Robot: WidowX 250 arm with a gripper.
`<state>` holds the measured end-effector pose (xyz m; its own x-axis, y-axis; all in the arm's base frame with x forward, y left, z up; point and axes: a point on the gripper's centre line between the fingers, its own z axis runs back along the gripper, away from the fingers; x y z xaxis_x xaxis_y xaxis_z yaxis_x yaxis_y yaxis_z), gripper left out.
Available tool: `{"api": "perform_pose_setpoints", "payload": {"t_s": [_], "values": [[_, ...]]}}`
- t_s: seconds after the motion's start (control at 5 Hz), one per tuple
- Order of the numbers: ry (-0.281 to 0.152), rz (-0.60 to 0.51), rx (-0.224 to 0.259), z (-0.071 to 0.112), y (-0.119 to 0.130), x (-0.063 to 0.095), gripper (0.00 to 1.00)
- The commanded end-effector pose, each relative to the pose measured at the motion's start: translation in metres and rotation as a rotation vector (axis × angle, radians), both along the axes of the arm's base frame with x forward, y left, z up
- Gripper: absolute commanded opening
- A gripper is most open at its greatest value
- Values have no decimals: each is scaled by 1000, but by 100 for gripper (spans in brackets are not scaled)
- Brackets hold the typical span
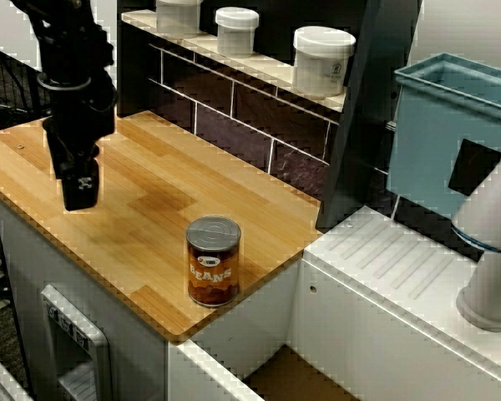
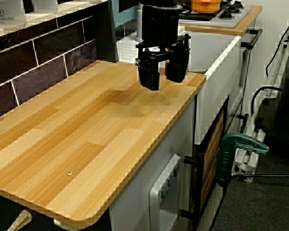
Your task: Push into sink
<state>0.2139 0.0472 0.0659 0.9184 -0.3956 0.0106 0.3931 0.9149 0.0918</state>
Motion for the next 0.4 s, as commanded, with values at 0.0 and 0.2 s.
{"api": "perform_pose_setpoints", "payload": {"t_s": [0.0, 0.2], "values": [[-22, -26, 8, -1, -26, 3, 100], [-17, -59, -1, 2, -39, 4, 100]]}}
